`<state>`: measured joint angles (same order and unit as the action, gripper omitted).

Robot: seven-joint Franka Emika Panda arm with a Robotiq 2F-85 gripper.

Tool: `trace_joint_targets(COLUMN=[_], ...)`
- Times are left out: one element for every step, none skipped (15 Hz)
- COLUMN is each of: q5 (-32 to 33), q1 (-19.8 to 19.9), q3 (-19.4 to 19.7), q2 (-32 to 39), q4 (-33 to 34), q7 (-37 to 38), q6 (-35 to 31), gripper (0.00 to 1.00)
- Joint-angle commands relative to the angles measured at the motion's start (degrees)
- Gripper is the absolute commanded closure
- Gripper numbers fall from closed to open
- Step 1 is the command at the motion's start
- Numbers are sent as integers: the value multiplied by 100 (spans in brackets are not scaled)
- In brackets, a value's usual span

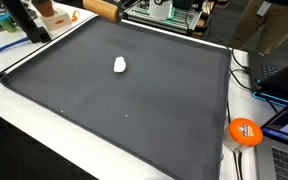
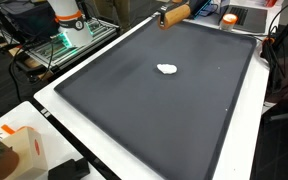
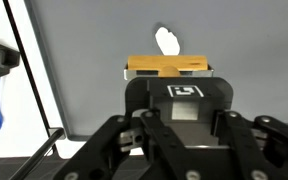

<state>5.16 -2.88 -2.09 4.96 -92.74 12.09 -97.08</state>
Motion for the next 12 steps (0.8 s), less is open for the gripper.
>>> trace_joint_targets(q5=[125, 154, 46, 49, 48, 48, 48, 35, 44, 72, 57, -72], q1=[-116, -130, -102, -112, -112, -110, -109, -114, -115, -115, -102, -65], q3=[-56, -45, -38, -43, -43, -42, -41, -43, -41, -38, -33, -26], q2=[220, 288, 130, 168, 190, 200, 204, 217, 227, 265, 296, 331], q4=[397, 467, 217, 244, 244, 244, 243, 211, 198, 219, 223, 242], q7=[336, 467, 242, 262, 258, 257, 256, 330, 343, 311, 218, 59], q6=[481, 507, 296, 299, 297, 297, 297, 103, -19, -62, -114, -125], gripper=[78, 78, 78, 53, 53, 53, 78, 78, 78, 78, 78, 78])
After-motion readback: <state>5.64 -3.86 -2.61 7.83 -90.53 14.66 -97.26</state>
